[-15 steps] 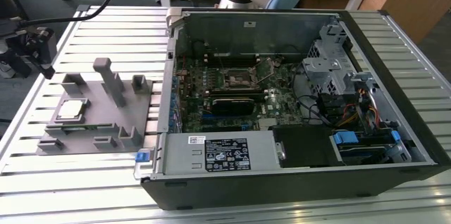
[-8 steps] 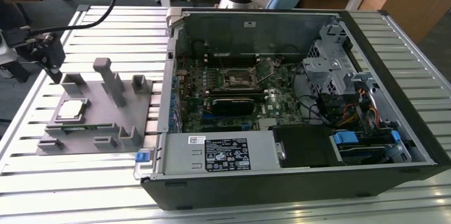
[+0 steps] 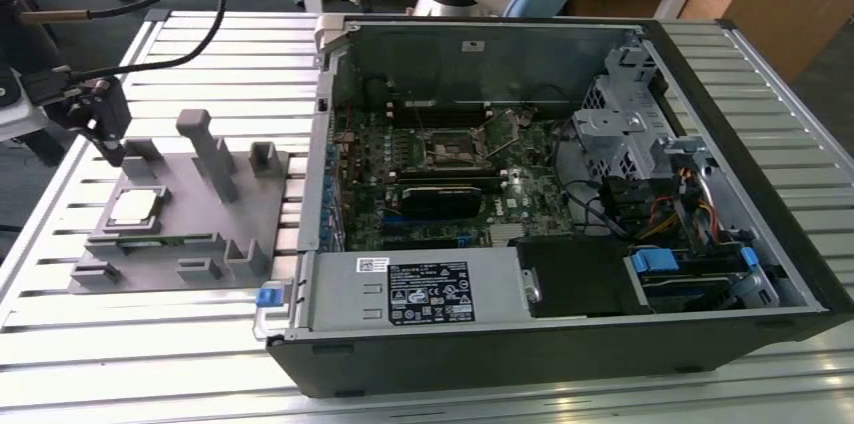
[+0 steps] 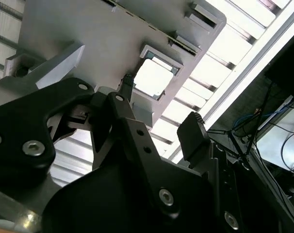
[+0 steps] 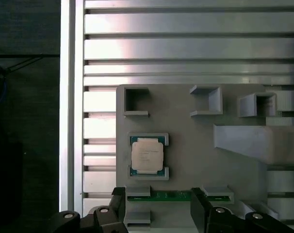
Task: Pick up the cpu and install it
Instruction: 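Pick up the cpu and move it towards the insertion slot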
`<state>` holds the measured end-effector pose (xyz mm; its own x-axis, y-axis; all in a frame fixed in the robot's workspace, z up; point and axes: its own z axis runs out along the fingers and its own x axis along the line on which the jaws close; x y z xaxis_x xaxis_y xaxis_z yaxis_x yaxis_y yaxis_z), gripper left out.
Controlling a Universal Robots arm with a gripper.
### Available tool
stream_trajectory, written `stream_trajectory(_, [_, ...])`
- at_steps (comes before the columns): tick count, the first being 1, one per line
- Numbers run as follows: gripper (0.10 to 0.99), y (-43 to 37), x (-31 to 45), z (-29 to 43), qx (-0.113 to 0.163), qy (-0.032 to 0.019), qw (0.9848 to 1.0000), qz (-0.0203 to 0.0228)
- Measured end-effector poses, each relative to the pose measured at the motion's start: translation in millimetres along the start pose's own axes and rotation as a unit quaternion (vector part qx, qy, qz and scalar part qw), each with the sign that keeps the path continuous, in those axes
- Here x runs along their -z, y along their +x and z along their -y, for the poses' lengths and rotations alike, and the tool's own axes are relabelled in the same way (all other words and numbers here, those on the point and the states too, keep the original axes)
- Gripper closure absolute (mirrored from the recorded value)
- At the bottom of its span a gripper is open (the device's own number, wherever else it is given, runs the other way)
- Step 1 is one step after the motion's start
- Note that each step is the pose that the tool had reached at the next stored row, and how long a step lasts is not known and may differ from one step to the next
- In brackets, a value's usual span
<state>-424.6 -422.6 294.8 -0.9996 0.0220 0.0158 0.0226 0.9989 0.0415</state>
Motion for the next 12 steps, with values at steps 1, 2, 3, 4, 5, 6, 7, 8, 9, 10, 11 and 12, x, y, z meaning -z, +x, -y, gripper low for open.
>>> stream_trajectory(1, [0.439,0.0,-1.8,0.1,0.0,0.0,1.0,0.0])
stream_trajectory(2, [0.439,-0.1,-3.8,0.2,0.0,0.0,1.0,0.0])
stream_trajectory(3, [0.439,-0.1,-5.5,0.2,0.0,0.0,1.0,0.0])
stream_trajectory(4, [0.439,-0.1,-7.4,0.3,0.0,0.0,1.0,0.0])
stream_trajectory(5, [0.439,-0.2,-9.1,0.4,0.001,0.0,1.0,-0.0001])
stream_trajectory(6, [0.431,-0.2,-11.0,0.4,0.001,0.0,1.0,0.0])
stream_trajectory(7, [0.431,-0.2,-12.8,0.5,0.001,0.0,1.0,0.0])
stream_trajectory(8, [0.369,-0.2,-14.6,0.6,0.001,0.0,1.0,0.0])
stream_trajectory(9, [0.369,-0.3,-16.5,0.7,0.001,0.0,1.0,0.0])
stream_trajectory(10, [0.369,-0.3,-18.3,0.7,0.001,-0.0004,1.0,0.0])
stream_trajectory(11, [0.369,-0.3,-20.1,0.8,0.001,-0.0009,1.0,-0.0001])
stream_trajectory(12, [0.369,-0.3,-21.9,0.9,0.002,-0.0013,1.0,-0.0001])
